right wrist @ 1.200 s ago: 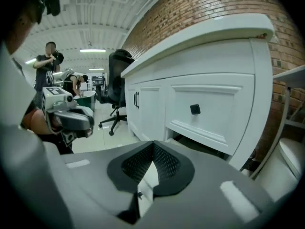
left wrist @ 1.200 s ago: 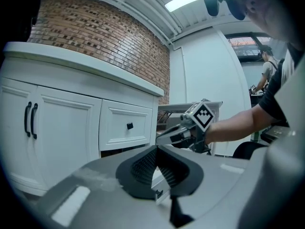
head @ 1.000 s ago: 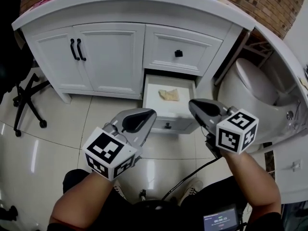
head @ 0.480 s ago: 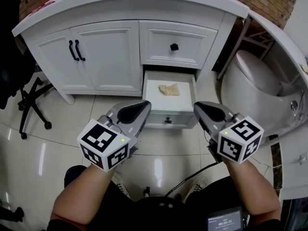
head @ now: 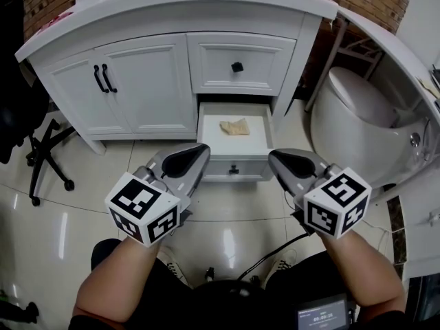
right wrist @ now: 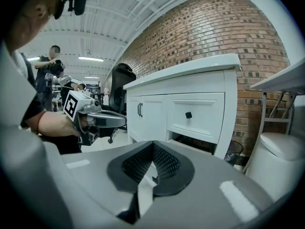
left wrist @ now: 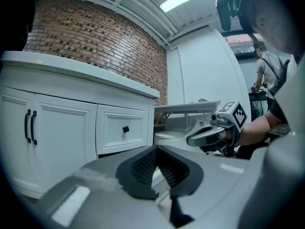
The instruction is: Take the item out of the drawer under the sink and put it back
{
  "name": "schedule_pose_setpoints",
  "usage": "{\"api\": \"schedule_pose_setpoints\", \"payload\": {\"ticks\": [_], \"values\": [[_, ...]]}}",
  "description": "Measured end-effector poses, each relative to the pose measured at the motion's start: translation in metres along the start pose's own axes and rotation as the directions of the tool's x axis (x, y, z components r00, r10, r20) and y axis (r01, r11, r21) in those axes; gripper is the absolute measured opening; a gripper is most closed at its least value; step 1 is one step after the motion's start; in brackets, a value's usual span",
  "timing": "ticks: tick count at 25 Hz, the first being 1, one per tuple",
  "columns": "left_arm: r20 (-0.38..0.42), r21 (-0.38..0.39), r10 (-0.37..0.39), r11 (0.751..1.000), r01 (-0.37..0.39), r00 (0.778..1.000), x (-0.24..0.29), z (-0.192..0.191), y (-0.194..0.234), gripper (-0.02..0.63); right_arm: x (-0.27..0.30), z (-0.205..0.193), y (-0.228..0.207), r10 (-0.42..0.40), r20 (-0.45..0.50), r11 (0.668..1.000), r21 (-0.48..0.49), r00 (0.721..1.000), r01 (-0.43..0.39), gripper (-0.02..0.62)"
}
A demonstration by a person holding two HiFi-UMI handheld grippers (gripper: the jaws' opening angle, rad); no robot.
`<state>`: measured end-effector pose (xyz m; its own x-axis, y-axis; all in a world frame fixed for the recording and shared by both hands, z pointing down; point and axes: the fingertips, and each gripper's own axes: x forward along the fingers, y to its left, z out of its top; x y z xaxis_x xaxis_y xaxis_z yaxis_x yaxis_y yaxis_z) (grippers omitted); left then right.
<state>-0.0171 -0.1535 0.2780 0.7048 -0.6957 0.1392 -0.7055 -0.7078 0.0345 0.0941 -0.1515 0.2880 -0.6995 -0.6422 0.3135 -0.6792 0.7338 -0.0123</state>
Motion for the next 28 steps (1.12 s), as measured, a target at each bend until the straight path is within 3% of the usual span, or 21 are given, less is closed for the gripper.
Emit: {"api": "schedule_pose_setpoints", "payload": {"ticks": [4, 15, 20, 28], "values": [[0.000, 0.046, 0.008, 0.999, -0.008, 1.000, -0.008, 0.003, -0.011, 0.005, -0.012, 0.002, 0.007, 0.003, 0.013, 1.000, 0.010, 1.000, -0.003, 0.008], [0.013, 0.029, 0.006, 1.000, -0.006, 1.000, -0.039, 0.012, -0.038, 0.005, -0.051, -0.001, 0.024, -0.013, 0.025, 0.999, 0.033, 1.000, 0.012, 0.008], [0.014, 0.071, 0.012, 0.997, -0.013, 1.000, -0.049, 0.014, -0.049, 0.005, -0.063, -0.001, 0.033, -0.019, 0.036, 1.000, 0.016, 0.999, 0.019, 0.008], [0.019, 0.040, 0.031, 0.999, -0.032, 0.999, -0.049, 0.013, -0.045, 0.005, -0.064, -0.011, 0.037, -0.017, 0.020, 1.000, 0.025, 1.000, 0.017, 0.008]]}}
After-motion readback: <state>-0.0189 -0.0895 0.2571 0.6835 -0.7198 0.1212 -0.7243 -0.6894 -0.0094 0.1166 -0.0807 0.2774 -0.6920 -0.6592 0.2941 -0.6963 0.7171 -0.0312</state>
